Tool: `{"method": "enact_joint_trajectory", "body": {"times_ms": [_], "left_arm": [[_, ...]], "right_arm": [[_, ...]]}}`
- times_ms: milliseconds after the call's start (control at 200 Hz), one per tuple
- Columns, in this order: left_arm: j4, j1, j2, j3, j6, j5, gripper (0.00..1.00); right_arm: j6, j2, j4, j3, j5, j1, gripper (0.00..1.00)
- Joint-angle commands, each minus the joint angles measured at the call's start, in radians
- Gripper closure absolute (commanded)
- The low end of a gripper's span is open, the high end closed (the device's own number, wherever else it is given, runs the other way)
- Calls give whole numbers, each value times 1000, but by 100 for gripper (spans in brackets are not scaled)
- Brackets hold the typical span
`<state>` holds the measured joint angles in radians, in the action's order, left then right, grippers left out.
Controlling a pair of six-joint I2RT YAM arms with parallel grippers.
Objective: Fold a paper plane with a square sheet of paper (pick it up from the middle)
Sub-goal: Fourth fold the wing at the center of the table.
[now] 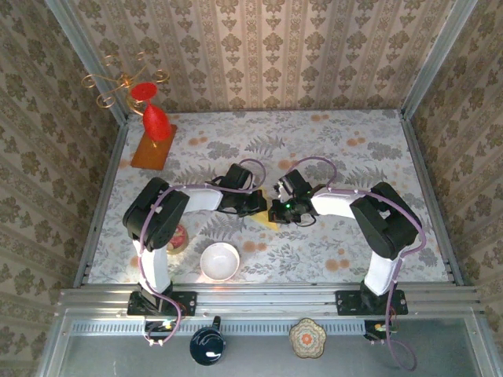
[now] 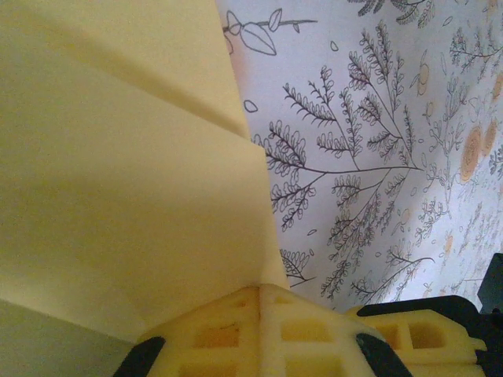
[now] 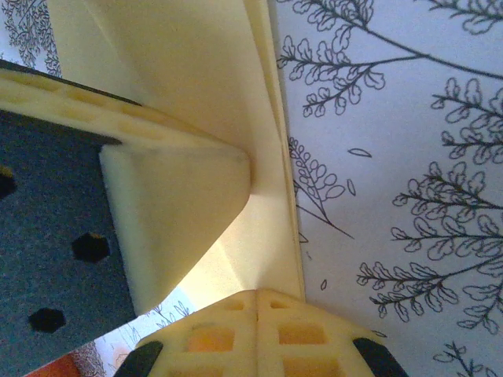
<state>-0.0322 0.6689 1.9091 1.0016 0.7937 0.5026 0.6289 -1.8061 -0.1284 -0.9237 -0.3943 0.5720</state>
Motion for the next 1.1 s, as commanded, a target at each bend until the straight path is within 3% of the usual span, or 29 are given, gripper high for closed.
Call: {"method": "enact_joint_trajectory", "body": {"times_ms": [0,655,1095], "left_arm": [[7,-19,35,-27,10,-32,95],[70,-279,91,58,-144,-64,94],[136,-350,117,117,-250,-155,94]], "right_arm": [[0,-78,-157,49,115,-4,99],[-4,-117,-226,91,177,-23,100],[4,-104,-211,106,166,-35,100]]}}
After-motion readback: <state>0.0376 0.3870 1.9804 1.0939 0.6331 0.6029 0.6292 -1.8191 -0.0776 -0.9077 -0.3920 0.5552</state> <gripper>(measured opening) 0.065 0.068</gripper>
